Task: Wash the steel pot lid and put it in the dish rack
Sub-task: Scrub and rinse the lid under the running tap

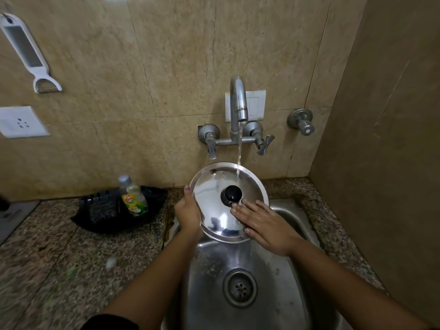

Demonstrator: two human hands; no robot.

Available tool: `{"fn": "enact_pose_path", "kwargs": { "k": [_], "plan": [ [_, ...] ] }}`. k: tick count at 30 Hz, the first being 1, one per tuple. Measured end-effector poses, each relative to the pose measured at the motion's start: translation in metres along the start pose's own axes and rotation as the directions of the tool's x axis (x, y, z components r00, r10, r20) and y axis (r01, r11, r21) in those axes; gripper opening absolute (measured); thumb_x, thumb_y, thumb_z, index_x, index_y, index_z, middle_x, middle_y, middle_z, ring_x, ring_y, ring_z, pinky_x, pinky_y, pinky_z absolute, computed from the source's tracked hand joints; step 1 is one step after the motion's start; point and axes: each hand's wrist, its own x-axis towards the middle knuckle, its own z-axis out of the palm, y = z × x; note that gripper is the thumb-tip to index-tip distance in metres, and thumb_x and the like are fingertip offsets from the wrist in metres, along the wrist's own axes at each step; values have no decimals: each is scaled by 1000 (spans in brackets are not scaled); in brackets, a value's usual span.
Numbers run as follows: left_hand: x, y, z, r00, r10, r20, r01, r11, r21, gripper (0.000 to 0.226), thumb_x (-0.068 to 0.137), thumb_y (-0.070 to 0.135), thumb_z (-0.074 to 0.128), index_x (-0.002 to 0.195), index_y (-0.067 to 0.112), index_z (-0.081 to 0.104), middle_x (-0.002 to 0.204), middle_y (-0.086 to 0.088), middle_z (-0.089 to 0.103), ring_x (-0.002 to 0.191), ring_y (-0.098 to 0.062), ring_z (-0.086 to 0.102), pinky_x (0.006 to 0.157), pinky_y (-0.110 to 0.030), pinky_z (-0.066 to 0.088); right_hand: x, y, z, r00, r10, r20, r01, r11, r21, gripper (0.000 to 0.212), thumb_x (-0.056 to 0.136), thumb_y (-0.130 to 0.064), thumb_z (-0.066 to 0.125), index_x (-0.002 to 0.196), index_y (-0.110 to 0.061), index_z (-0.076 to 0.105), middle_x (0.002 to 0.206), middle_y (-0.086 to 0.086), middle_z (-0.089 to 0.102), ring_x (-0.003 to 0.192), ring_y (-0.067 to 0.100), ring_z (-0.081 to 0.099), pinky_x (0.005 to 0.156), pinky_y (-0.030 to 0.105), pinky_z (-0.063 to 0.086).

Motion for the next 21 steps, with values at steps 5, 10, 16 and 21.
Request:
{"fn": "enact_pose_path", "kwargs": {
  "k": [5,10,16,21],
  "plan": [
    [16,5,-12,999,31,-44,-31,999,-18,42,97,40,45,84,6,64,83,-11,65,78,-24,62,74,-31,49,-4,7,4,974,144,-176,-126,986,108,69,85,-9,46,149,-26,26,157,-9,24,145,4,15,119,37,20],
    [22,-5,-24,997,-76,31,76,997,2,41,97,40,46,85,5,63,86,-12,65,86,-27,62,76,-31,47,-9,8,9,965,3,-263,-3,1000,0,59,85,-11,48,143,-21,41,151,-5,37,143,10,27,116,33,22],
    [21,-17,-37,823,-492,282,474,870,134,52,98,46,39,119,1,55,98,-17,65,77,-26,61,61,-34,50,-11,-6,-3,872,-70,-485,126,989,83,32,92,-17,50,121,-18,65,125,-1,66,119,11,58,100,23,41],
    [14,-39,-62,733,-607,307,358,728,585,95,76,84,10,108,11,61,98,-14,70,73,-23,62,59,-27,43,8,-17,-22,870,401,-287,-194,813,549,25,94,-24,55,117,-19,60,108,-1,68,95,14,64,79,29,52]
  ]
}}
